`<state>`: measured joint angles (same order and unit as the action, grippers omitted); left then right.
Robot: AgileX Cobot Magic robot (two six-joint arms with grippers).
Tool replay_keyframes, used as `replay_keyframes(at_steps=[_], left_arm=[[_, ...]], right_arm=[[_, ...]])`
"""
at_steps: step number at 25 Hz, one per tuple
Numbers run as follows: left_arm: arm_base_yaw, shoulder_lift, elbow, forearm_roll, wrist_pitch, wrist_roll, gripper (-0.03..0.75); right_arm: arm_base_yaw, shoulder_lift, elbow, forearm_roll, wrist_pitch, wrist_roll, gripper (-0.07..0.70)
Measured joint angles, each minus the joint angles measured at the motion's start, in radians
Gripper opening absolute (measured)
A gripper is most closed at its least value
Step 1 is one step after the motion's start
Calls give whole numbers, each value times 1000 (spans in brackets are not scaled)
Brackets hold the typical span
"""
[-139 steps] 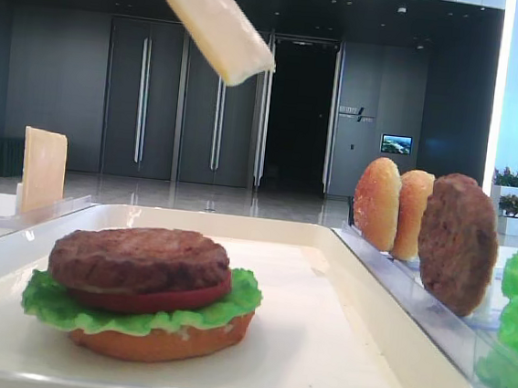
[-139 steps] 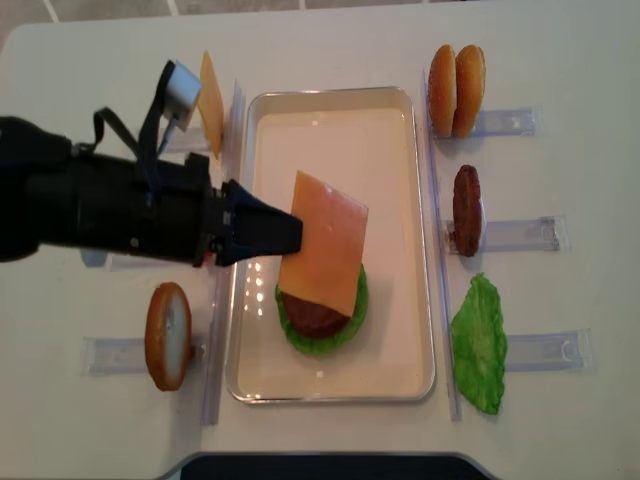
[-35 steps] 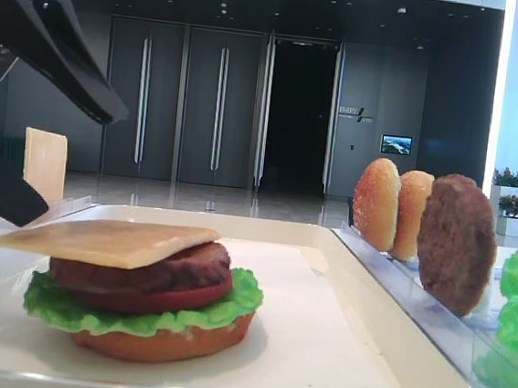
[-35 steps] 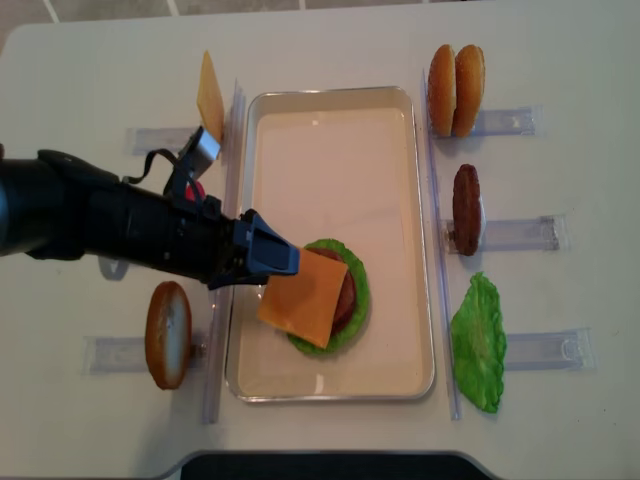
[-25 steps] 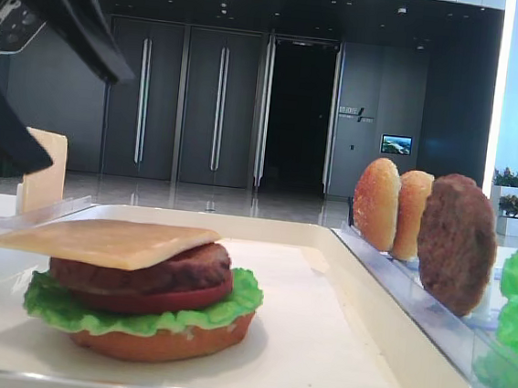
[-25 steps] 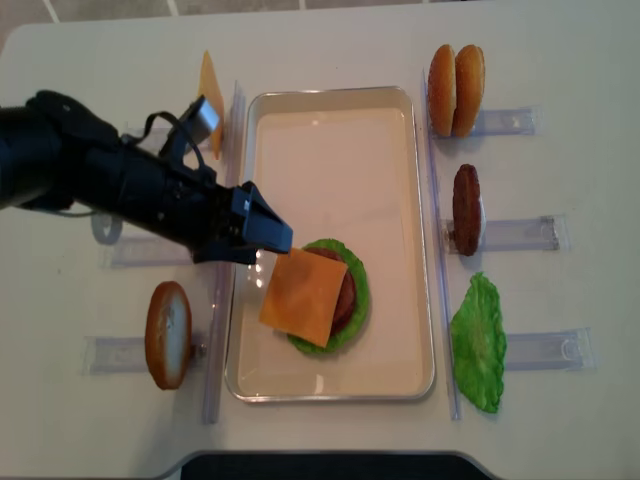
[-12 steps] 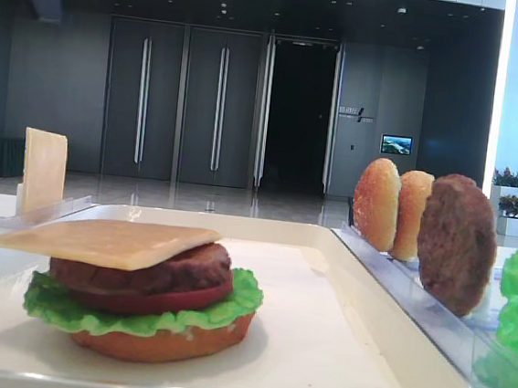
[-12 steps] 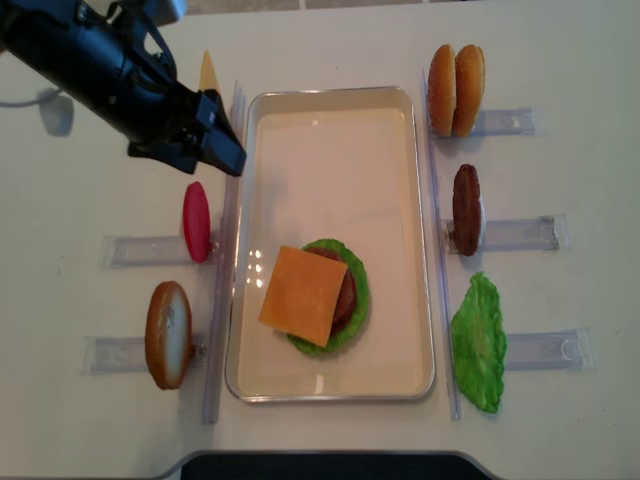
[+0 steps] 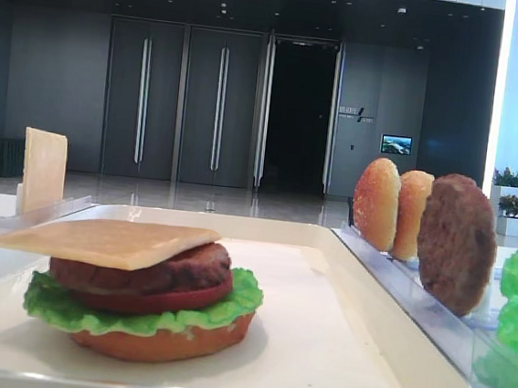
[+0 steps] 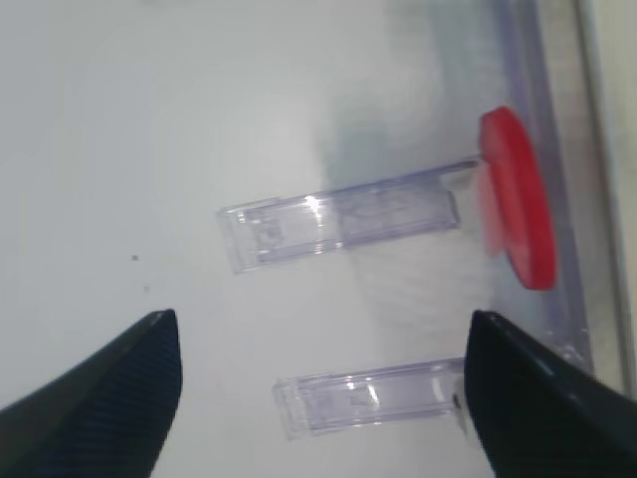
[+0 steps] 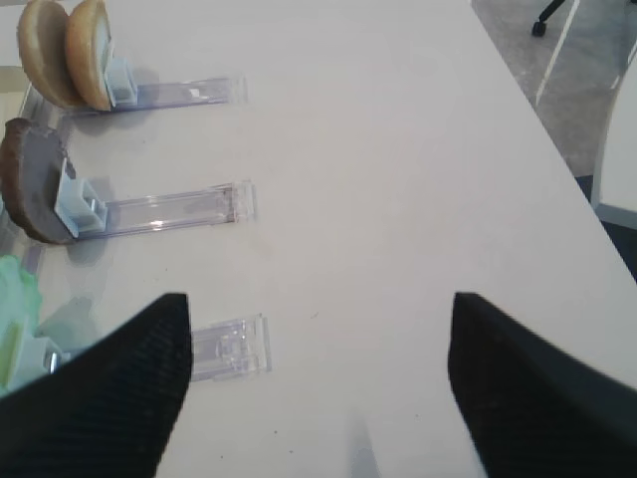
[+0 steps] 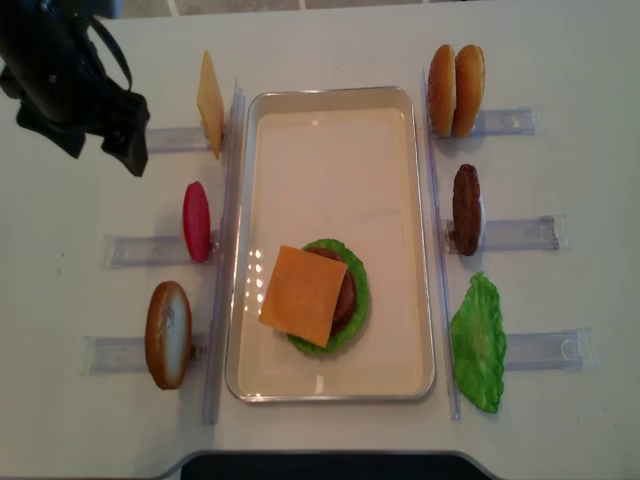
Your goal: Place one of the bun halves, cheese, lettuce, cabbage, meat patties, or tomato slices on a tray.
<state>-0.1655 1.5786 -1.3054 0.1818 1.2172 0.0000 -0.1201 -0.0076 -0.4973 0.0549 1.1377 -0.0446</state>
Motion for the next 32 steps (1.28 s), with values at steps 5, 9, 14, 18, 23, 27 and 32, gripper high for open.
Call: replay_keyframes(at_steps=[5,9,14,18,23,27,32], left_arm=[[24,0,0,81,0,-43,673],[116,0,0,64,0,-50,655],[195,0,0,52,1,-46,652],[199,0,0,49,1,-38,653],[199,-65,64,32,1,-33,653],[199,-194,174,29,1,-32,653],[199,-399,287,22,4,-32,653]], right_arm=[[0,0,0,0,0,0,538],[0,0,0,0,0,0,538],[0,0,0,0,0,0,538],[0,0,0,0,0,0,538],[0,0,0,0,0,0,538],[0,0,0,0,0,0,538],[0,0,0,0,0,0,538]])
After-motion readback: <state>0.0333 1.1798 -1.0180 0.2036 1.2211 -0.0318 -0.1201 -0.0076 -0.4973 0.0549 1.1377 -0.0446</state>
